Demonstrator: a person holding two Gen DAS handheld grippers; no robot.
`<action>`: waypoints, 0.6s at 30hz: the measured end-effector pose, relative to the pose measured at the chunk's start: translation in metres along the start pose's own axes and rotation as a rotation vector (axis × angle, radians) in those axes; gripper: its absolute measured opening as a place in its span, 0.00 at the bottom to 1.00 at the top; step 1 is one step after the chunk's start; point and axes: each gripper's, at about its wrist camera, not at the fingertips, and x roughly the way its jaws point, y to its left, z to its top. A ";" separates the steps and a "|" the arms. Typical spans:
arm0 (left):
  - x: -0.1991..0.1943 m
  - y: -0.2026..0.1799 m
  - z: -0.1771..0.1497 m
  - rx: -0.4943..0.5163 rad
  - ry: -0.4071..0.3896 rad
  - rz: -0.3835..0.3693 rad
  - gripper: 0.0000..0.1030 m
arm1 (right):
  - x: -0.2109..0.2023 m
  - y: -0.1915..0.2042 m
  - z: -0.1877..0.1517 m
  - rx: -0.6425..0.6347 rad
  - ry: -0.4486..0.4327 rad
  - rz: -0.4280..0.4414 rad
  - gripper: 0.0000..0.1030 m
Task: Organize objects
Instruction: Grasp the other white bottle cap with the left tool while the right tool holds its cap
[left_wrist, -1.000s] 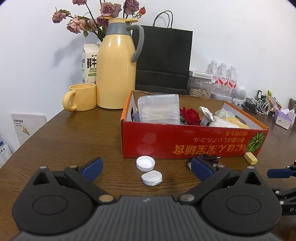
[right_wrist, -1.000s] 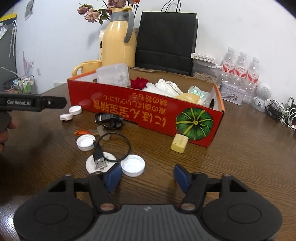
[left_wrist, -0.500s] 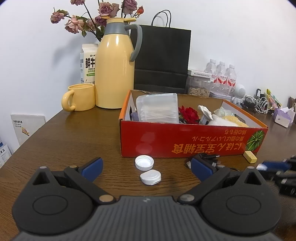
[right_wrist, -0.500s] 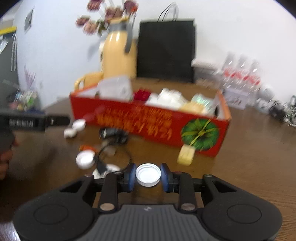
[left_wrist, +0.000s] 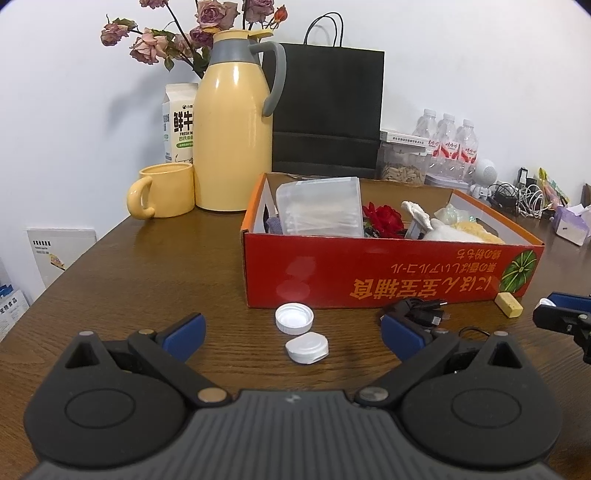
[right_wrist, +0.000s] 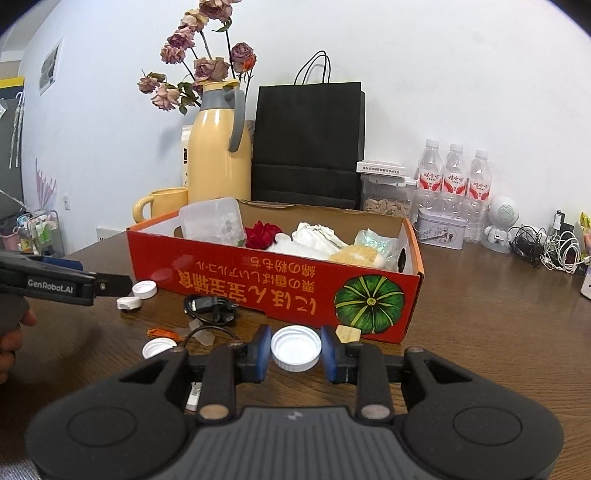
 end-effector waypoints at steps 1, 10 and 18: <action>0.000 0.000 0.000 0.000 0.002 0.002 1.00 | 0.000 0.000 0.000 0.001 -0.001 0.000 0.27; 0.012 -0.001 0.001 0.008 0.045 0.025 0.90 | -0.002 0.000 0.000 0.004 -0.012 0.001 0.27; 0.032 -0.001 0.002 -0.013 0.143 -0.008 0.45 | -0.002 0.001 0.000 0.002 -0.015 0.004 0.27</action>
